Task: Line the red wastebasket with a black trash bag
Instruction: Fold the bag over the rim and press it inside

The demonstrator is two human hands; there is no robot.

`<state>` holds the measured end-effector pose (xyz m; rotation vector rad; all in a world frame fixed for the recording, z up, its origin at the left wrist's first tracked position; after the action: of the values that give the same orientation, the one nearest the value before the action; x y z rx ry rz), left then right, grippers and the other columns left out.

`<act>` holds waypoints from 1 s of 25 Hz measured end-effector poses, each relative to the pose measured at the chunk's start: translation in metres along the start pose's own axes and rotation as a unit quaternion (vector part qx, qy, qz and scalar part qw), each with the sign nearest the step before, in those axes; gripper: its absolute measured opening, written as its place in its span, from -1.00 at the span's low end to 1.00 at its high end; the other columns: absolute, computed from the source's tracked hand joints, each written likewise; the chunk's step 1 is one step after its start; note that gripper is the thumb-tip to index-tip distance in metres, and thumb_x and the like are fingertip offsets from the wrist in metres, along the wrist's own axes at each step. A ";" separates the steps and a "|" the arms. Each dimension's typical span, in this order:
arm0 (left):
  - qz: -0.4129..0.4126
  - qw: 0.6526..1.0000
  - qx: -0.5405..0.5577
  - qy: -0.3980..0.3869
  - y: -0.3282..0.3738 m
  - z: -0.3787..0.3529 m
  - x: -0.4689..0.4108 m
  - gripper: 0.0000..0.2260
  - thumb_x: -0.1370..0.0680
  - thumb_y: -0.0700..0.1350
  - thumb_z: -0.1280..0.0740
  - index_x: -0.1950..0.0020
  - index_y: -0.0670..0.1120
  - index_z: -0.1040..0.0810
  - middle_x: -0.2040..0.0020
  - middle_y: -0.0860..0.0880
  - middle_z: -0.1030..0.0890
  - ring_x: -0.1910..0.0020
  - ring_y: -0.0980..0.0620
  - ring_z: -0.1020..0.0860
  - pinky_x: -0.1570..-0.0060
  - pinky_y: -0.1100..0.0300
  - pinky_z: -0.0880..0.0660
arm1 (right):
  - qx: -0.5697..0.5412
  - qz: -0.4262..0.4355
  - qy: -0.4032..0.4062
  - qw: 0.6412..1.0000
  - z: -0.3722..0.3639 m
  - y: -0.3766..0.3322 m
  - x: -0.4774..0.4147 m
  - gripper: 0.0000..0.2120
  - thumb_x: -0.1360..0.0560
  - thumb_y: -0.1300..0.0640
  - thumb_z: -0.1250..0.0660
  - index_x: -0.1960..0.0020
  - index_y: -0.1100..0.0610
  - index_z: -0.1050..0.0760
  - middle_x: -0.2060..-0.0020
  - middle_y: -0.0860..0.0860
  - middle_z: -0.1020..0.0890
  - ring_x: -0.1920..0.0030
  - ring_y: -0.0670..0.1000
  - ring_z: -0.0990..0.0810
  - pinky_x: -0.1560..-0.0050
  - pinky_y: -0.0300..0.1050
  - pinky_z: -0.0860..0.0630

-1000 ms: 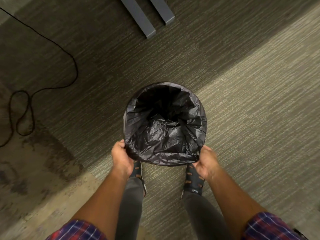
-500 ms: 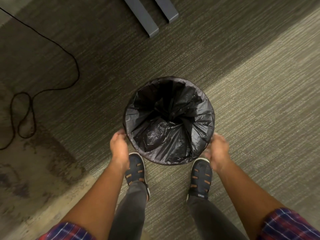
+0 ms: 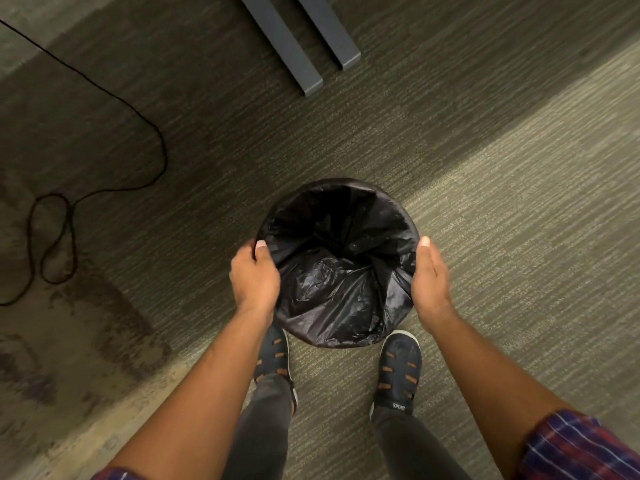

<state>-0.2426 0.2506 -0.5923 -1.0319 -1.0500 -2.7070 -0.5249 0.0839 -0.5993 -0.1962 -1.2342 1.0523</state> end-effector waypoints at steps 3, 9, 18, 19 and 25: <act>0.025 1.000 0.005 -0.014 0.001 0.004 -0.006 -0.69 -0.74 0.09 -0.23 -0.28 -0.05 -0.65 -0.17 -0.11 -0.73 -0.27 -0.23 -0.66 -0.30 -0.03 -0.57 | -0.006 -0.010 0.005 1.000 0.006 0.005 -0.003 -0.42 -0.76 -0.19 -0.02 -0.66 0.10 -0.30 -0.58 0.07 -0.44 -0.48 -0.06 -0.36 -0.49 -0.10 -0.23; -0.119 0.986 -0.107 -0.046 0.063 -0.001 -0.021 -0.62 -0.75 0.03 -0.24 -0.53 -0.04 -0.54 -0.44 -0.13 -0.66 -0.41 -0.19 -0.60 -0.32 0.09 -0.47 | 0.014 0.078 0.014 0.997 0.016 -0.066 -0.034 -0.46 -0.71 -0.21 -0.09 -0.54 0.06 -0.47 -0.43 -0.02 -0.59 -0.40 -0.01 -0.54 -0.45 0.02 -0.45; -0.153 0.956 -0.192 -0.161 0.077 -0.036 -0.038 -0.61 -0.79 -0.04 -0.19 -0.61 -0.06 -0.48 -0.61 -0.17 -0.50 -0.60 -0.17 -0.44 -0.48 0.21 -0.28 | 0.283 0.171 -0.125 0.935 -0.032 -0.092 -0.059 -0.57 -0.75 0.00 -0.18 -0.55 0.16 -0.42 -0.38 0.15 -0.62 -0.41 0.19 -0.56 -0.41 0.08 -0.48; -0.201 0.941 -0.235 -0.140 0.082 -0.032 -0.033 -0.60 -0.78 -0.02 -0.20 -0.63 -0.04 -0.45 -0.62 -0.19 -0.47 -0.61 -0.20 -0.41 -0.52 0.12 -0.30 | 0.320 0.194 -0.088 0.923 -0.027 -0.094 -0.055 -0.51 -0.74 -0.02 -0.20 -0.60 0.16 -0.35 -0.49 0.16 -0.54 -0.51 0.19 -0.48 -0.50 0.13 -0.41; -0.584 0.599 -0.507 -0.208 0.067 -0.092 0.068 -0.77 -0.62 -0.04 -0.31 -0.20 -0.10 -0.63 -0.16 -0.17 -0.64 -0.24 -0.27 -0.57 -0.19 -0.17 -0.45 | 0.508 0.549 -0.101 0.656 -0.072 -0.104 0.020 -0.82 -0.53 0.25 -0.23 -0.04 0.19 -0.60 0.04 0.17 -0.62 0.02 0.24 -0.61 0.00 0.15 -0.49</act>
<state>-0.3285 0.1543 -0.5621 -1.4113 0.2768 -4.5732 -0.4093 0.0707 -0.5470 0.1008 -0.4073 2.7467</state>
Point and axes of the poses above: each hand's wrist, its own x-axis away from the middle knuckle, its own z-axis out of the back of the hand, y = z × x, the point moved 7 cm from there along -x, towards the middle knuckle
